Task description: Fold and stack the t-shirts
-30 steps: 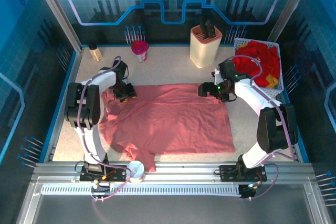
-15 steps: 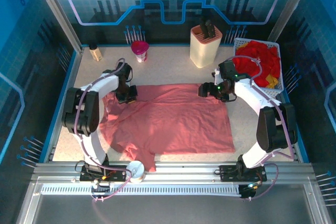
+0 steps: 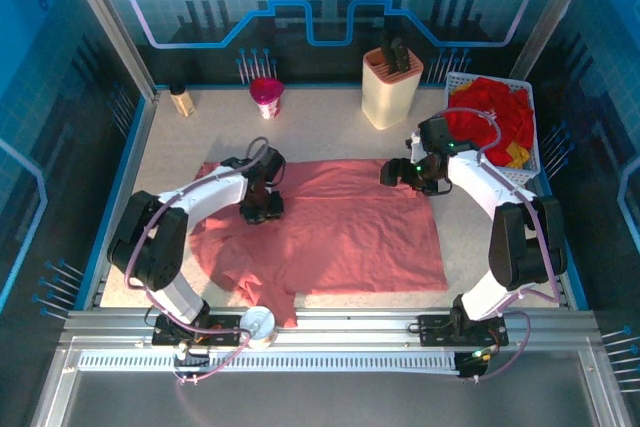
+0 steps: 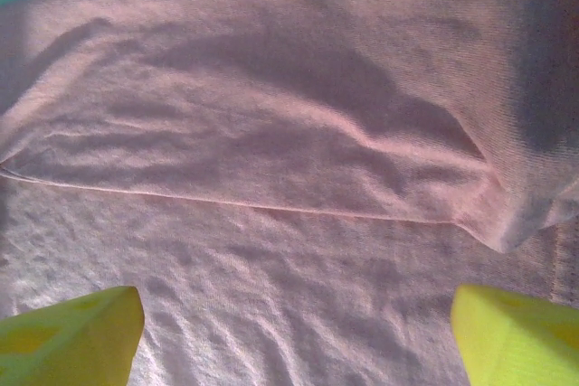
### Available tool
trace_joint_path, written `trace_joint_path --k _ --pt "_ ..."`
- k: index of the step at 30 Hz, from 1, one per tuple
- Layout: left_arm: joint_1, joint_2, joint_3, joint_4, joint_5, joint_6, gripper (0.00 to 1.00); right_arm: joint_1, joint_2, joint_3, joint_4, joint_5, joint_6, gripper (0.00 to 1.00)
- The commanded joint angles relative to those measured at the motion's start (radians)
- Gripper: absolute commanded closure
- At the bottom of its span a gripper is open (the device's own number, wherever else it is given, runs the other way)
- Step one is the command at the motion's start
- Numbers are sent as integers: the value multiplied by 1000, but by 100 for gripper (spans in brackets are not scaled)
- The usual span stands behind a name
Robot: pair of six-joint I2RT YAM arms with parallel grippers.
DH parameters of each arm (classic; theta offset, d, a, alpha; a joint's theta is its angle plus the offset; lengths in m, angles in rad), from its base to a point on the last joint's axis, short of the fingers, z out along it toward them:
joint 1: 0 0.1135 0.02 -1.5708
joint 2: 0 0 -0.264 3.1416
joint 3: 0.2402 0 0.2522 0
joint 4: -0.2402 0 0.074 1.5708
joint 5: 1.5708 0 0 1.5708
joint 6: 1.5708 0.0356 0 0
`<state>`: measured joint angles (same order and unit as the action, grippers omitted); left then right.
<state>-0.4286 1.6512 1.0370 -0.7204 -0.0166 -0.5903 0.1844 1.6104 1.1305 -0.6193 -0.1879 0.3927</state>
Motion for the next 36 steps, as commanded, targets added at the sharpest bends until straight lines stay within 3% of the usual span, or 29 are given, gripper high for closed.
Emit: trace_joint_path --k 1,7,13,20,24,27,32,36 --pt "-34 -22 -1 -51 -51 -55 67 -12 12 -13 -7 -3 8 11" --pt "-20 -49 95 -145 -123 16 55 -12 18 6 -4 4 10 11" --pt "152 72 248 -178 -93 176 59 8 72 100 -10 51 14 11" --pt "312 258 358 -189 -48 250 59 52 234 220 -38 104 18 12" --pt "345 370 438 -237 -48 274 60 64 321 278 -75 176 53 16" --pt "359 439 488 -257 -37 281 60 61 365 298 -77 214 72 33" --pt "369 572 645 -332 -44 289 61 50 459 380 -108 193 65 25" --pt "370 643 746 -366 -26 294 61 36 522 449 -138 178 57 25"
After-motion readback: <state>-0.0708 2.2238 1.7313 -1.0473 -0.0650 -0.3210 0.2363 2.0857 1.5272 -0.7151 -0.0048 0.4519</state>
